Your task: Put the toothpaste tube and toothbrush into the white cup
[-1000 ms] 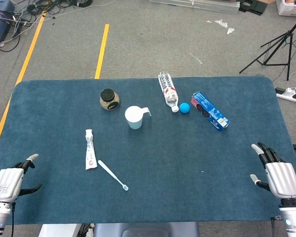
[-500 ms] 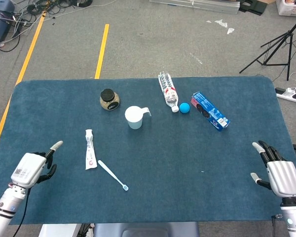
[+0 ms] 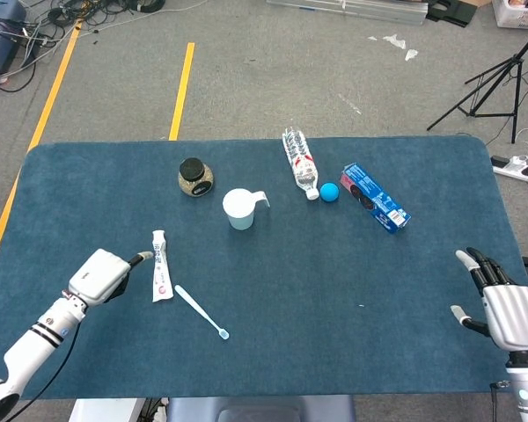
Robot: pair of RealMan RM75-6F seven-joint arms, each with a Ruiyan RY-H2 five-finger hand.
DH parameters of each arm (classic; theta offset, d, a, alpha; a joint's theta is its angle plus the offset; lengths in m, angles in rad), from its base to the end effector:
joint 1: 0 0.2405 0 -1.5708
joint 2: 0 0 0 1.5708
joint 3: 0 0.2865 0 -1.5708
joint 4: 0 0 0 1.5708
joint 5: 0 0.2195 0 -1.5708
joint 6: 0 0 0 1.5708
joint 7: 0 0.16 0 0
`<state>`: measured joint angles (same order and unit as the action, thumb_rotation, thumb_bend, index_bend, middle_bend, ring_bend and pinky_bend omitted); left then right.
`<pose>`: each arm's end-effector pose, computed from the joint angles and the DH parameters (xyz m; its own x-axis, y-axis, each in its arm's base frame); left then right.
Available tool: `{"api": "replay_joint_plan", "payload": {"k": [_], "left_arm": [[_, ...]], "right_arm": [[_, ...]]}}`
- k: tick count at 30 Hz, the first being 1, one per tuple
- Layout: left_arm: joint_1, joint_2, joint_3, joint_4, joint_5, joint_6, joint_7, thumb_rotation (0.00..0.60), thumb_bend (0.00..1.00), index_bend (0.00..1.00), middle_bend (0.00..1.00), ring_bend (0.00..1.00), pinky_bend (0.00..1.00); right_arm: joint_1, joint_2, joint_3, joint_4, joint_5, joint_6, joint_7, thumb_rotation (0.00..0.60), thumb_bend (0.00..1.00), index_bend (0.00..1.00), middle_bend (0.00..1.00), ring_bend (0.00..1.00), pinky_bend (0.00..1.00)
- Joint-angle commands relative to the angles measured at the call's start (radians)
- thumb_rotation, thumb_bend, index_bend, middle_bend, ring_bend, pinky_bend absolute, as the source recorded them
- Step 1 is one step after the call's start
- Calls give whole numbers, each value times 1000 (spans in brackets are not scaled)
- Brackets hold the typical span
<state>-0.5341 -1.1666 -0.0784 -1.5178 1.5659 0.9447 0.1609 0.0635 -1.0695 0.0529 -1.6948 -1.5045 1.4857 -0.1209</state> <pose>-0.2642 0.3349 0.0826 0.7024 0.1835 0.6877 0.6733 -0.4848 -0.5583 -0.3312 -0.1926 0.1730 0.4743 -0.0093 0.8803 -0.8804 -0.0006 0.4743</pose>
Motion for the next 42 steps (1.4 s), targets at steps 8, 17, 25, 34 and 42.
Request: {"api": "replay_joint_plan", "payload": {"k": [8, 17, 25, 34, 42], "left_arm": [[-82, -60, -10, 27, -124, -119, 143, 600, 1000, 226, 1000, 1000, 916], [-121, -110, -6, 49, -174, -139, 207, 600, 1000, 226, 1000, 1000, 917], [-144, -156, 0, 76, -255, -162, 271, 600, 1000, 228, 1000, 1000, 919], [-173, -197, 11, 102, -331, -184, 338, 600, 1000, 229, 1000, 1000, 920], [-193, -225, 20, 152, -423, -197, 396, 600, 1000, 229, 1000, 1000, 921]], "right_arm": [[0, 10, 0, -4, -3, -1, 17, 600, 140, 159, 133, 178, 540], [0, 14, -3, -7, -9, -2, 25, 600, 139, 159, 132, 178, 540], [-3, 15, -5, -8, -15, 2, 29, 600, 140, 159, 132, 178, 540], [-3, 16, -5, -10, -15, 1, 29, 600, 139, 159, 133, 178, 540], [-5, 21, -5, -12, -18, 6, 38, 600, 139, 159, 132, 178, 540]]}}
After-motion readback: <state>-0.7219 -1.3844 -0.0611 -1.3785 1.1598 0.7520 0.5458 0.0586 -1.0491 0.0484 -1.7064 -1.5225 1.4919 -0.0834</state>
